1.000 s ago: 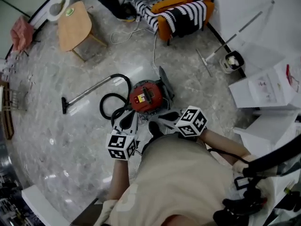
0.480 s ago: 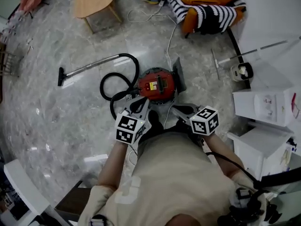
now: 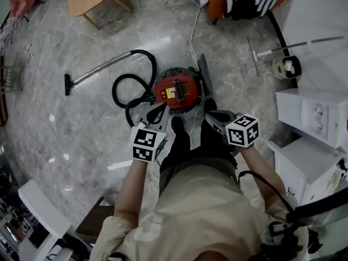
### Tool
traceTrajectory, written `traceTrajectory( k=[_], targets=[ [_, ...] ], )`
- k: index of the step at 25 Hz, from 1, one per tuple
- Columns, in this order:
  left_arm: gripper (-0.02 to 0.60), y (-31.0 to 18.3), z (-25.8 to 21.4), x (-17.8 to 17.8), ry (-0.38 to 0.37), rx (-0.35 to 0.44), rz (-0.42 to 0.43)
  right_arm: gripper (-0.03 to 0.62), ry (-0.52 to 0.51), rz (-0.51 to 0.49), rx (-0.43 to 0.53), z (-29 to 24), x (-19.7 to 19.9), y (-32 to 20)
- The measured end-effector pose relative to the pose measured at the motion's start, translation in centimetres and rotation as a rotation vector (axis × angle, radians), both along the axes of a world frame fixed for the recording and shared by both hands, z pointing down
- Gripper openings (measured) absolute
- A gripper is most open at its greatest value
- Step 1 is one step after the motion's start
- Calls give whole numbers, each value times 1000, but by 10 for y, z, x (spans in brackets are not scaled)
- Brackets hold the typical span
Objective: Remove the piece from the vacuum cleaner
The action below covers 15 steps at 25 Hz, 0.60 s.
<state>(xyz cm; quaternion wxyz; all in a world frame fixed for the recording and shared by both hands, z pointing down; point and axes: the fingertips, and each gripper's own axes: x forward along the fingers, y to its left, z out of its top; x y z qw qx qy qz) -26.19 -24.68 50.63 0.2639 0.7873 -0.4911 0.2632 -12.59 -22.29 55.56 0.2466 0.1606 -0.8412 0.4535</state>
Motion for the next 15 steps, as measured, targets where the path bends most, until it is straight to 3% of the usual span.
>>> traceTrajectory(
  k=[4, 8, 15],
  targets=[
    [-6, -22, 26, 15, -27, -34, 0, 3, 4, -11, -59, 38, 19, -22],
    [-6, -44, 44, 14, -16, -35, -61, 3, 1, -44, -100, 74, 19, -40],
    [-6, -58, 110, 28, -65, -75, -27, 3, 33, -38, -72, 138, 14, -78]
  ],
)
